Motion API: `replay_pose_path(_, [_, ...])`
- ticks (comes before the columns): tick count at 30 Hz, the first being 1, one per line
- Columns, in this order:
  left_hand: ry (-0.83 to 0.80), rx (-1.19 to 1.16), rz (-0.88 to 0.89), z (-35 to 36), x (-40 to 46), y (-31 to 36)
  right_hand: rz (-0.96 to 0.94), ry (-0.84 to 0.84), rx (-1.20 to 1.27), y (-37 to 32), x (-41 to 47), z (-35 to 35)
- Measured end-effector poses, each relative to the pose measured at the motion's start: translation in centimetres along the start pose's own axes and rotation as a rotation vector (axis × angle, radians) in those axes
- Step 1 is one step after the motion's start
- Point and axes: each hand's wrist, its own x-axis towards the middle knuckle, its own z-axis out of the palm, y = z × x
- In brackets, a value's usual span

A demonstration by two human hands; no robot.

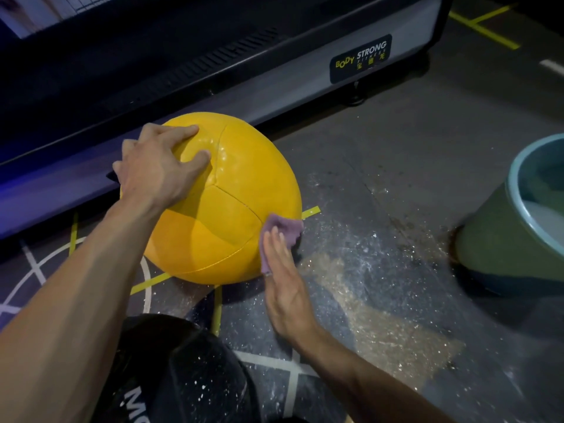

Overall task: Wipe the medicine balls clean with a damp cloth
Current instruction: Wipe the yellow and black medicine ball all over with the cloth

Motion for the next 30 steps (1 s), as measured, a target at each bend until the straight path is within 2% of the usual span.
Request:
replay_pose_path(2, [0.012, -0.001, -0.004, 0.0, -0.2, -0.4, 0.164, -0.021, 0.035, 1.0, -1.1, 0.3])
replay_pose_path(5, [0.022, -0.002, -0.002, 0.1, -0.2, -0.5, 0.254, 0.107, 0.256, -1.5, -0.4, 0.5])
replay_pose_path(7, [0.016, -0.004, -0.007, 0.0, -0.2, -0.5, 0.184, 0.119, 0.263, -3.5, 0.8, 0.4])
replay_pose_path(10, [0.014, -0.015, -0.018, -0.1, -0.2, -0.5, -0.044, 0.007, 0.053, -2.8, 0.3, 0.5])
replay_pose_path(12, [0.012, -0.021, -0.01, 0.0, -0.4, -0.5, -0.023, -0.034, 0.038, -0.6, -0.8, 0.7])
replay_pose_path(14, [0.017, -0.027, -0.006, 0.0, -0.5, -0.6, 0.159, 0.01, 0.132, 1.2, -1.6, 1.5])
replay_pose_path(17, [0.017, -0.044, -0.003, -0.1, -1.0, -0.8, 0.79, 0.078, 0.522, 2.1, -0.2, 1.5])
replay_pose_path(19, [0.023, -0.058, -0.007, -0.2, -1.6, -1.2, 0.996, 0.156, 0.777, 1.0, 2.1, 0.5])
replay_pose_path(21, [0.029, -0.086, -0.034, -0.3, -2.0, -2.3, 1.003, 0.264, 0.876, -1.0, 4.5, -0.9])
replay_pose_path(22, [0.03, -0.106, -0.058, -0.3, -2.2, -2.9, 0.945, 0.285, 0.845, -1.8, 5.4, -1.5])
replay_pose_path(25, [0.043, -0.155, -0.122, -0.6, -2.7, -4.7, 0.602, 0.307, 0.752, -2.9, 6.8, -2.0])
replay_pose_path(27, [0.054, -0.183, -0.134, -0.6, -3.1, -5.4, 0.496, 0.244, 0.673, -2.3, 6.2, -1.2])
replay_pose_path(28, [0.056, -0.19, -0.137, -0.7, -3.3, -5.6, 0.527, 0.221, 0.632, -1.1, 5.6, -0.4])
replay_pose_path(30, [0.06, -0.2, -0.14, -0.8, -3.8, -5.8, 0.781, 0.184, 0.683, 0.2, 4.8, 0.6])
